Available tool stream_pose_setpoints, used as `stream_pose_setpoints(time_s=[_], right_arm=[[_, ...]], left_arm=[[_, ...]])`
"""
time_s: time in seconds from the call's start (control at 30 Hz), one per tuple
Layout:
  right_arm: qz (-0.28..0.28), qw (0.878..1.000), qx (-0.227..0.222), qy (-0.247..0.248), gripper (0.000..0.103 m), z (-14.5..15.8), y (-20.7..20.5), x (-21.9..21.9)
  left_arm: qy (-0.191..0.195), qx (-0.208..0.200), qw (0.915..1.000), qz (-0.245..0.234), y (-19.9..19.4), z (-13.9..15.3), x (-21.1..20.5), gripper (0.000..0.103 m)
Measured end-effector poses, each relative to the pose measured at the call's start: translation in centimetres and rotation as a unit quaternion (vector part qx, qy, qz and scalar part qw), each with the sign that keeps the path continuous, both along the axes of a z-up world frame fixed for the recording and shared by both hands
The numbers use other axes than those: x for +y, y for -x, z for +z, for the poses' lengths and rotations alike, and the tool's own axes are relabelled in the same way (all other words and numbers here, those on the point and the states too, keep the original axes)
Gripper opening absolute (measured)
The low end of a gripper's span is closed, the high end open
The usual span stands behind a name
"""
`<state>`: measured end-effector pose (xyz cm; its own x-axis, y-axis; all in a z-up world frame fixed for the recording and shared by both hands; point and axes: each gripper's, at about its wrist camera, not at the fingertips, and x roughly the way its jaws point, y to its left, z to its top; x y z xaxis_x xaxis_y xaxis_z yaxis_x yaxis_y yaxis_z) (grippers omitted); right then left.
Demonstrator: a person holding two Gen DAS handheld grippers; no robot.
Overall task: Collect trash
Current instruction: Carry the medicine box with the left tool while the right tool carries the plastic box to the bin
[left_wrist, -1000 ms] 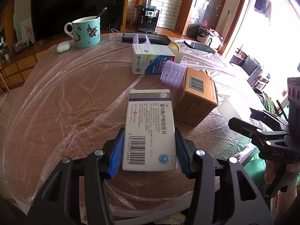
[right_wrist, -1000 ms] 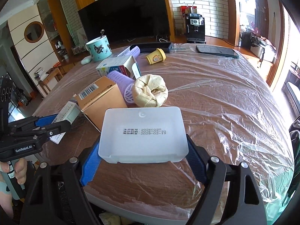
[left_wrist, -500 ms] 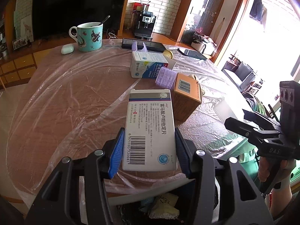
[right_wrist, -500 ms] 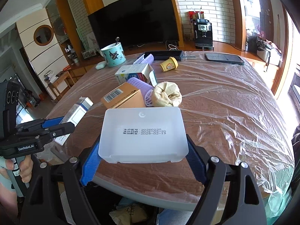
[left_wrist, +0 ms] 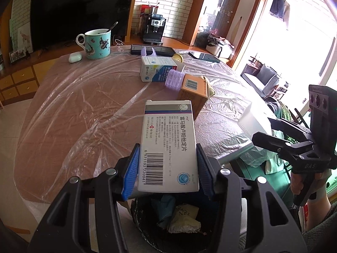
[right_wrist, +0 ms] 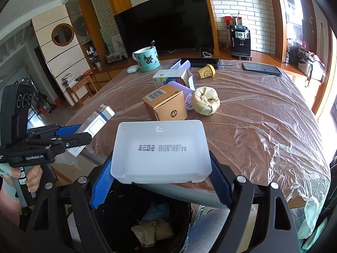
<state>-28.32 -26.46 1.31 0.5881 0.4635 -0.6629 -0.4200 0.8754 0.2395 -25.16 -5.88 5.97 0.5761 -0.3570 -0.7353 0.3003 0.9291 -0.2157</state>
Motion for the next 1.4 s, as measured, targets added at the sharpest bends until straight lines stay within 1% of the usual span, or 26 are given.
stream_pose_setpoints(time_s=[0.2,0.37,0.8,1.13,1.4], right_arm=[[0.010,1.000,0.001,-0.005,0.080,0.2,1.2,0.1],[0.023,1.000,0.007,-0.011,0.080,0.3,2.4,0.1],[0.043,0.999,0.019,-0.001,0.080,-0.1,5.1,0.2],[0.049,0.998,0.038,0.005,0.080,-1.4,6.4,0.2],[0.046,0.997,0.055,0.009,0.080,-2.7,6.9,0.2]], left_arm=[[0.008,0.001,0.9999,-0.014,1.5,0.3,0.3,0.052],[0.006,-0.004,0.9996,-0.029,2.9,0.6,0.2,0.052],[-0.004,-0.002,0.9976,-0.069,5.7,0.6,-0.5,0.052],[-0.023,0.013,0.9949,-0.097,7.7,-0.8,-1.5,0.052],[-0.037,0.032,0.9927,-0.110,8.2,-2.4,-2.0,0.052]])
